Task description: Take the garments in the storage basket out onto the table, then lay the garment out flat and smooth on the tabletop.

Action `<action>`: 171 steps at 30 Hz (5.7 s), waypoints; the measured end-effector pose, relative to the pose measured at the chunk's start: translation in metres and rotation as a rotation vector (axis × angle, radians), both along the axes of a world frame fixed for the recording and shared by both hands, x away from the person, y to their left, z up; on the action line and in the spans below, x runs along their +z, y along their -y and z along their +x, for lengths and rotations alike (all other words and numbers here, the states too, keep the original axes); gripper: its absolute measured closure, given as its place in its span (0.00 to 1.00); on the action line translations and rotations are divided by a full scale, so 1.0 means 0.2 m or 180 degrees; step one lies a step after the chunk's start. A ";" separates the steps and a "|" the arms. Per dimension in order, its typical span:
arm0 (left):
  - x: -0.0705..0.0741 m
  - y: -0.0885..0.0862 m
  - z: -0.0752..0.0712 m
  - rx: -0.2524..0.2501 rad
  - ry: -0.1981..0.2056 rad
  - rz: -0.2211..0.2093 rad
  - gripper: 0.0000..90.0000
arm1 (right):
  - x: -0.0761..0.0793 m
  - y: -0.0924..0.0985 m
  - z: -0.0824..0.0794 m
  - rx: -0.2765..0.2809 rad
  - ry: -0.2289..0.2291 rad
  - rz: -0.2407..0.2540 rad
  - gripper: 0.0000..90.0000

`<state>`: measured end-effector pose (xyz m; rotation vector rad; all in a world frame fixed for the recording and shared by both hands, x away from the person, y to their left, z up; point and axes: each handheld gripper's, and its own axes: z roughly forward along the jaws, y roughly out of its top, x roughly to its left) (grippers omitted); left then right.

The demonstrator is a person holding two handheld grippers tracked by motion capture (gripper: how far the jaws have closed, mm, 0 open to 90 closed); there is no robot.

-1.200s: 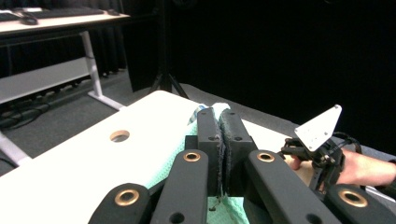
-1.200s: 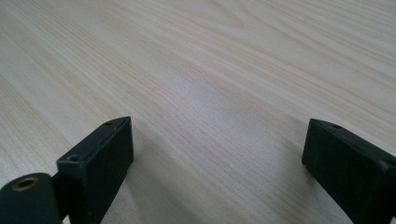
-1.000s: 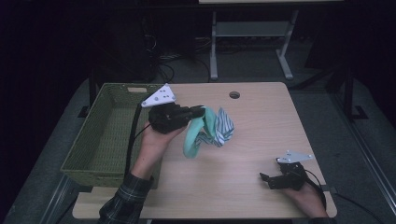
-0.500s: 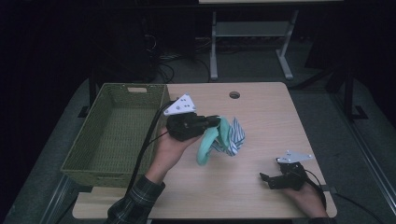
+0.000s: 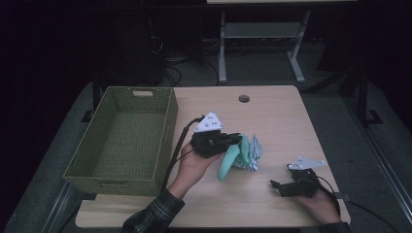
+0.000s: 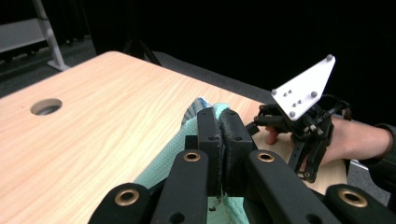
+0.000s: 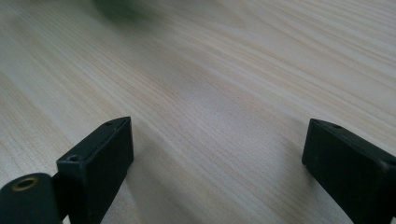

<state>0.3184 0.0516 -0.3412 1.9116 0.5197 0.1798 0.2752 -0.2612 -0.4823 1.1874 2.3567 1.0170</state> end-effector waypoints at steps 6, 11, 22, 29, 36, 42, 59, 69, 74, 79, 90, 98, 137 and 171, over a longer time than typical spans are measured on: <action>-0.10 0.05 0.00 -0.0096 -0.0141 0.0104 0.98 | 0.00 0.00 0.01 -0.0003 -0.0006 -0.0009 0.09; -0.20 0.06 0.04 -0.0084 -0.0329 0.0147 0.98 | 0.00 0.00 0.01 0.0003 0.0005 -0.0014 0.09; -0.45 0.06 0.15 0.0053 -0.0655 0.0495 0.97 | 0.00 0.00 0.00 -0.0009 0.0009 -0.0012 0.09; -0.56 0.05 0.20 0.0126 -0.0786 0.0669 0.97 | 0.00 0.00 0.00 -0.0008 0.0010 -0.0012 0.09; -0.62 0.05 0.21 0.0161 -0.0757 0.0815 0.97 | 0.00 0.00 0.00 -0.0004 0.0013 -0.0013 0.09; -0.57 0.03 0.20 0.0168 -0.0708 0.0805 0.73 | 0.00 0.00 0.00 0.0001 0.0016 -0.0015 0.09; -0.32 0.05 0.04 -0.0194 -0.0455 0.0541 0.53 | 0.00 0.00 0.00 -0.0004 0.0016 -0.0011 0.09; -0.33 0.17 -0.04 -0.0450 -0.0435 0.0562 0.54 | 0.00 0.00 0.00 -0.0001 0.0017 -0.0011 0.09; -0.37 0.23 -0.06 -0.0530 -0.0436 0.0653 0.55 | 0.00 0.00 0.00 0.0001 0.0019 -0.0013 0.09; -0.41 0.27 -0.08 -0.0496 -0.0442 0.0696 0.57 | 0.00 0.00 0.00 -0.0004 0.0015 -0.0012 0.09; -0.44 0.28 -0.06 -0.0397 -0.0414 0.0762 0.74 | 0.00 0.00 0.00 -0.0009 0.0009 -0.0012 0.09; -0.42 0.27 -0.06 -0.0467 -0.0427 0.0691 0.98 | 0.00 0.00 0.00 -0.0009 0.0009 -0.0010 0.09; -0.08 0.11 0.00 -0.0357 -0.0122 0.0088 0.99 | 0.09 -0.04 -0.01 0.0142 0.0181 0.0134 0.35; -0.05 0.08 0.00 -0.0384 -0.0132 0.0021 0.99 | 0.26 -0.13 0.10 0.0881 0.0562 0.0733 0.63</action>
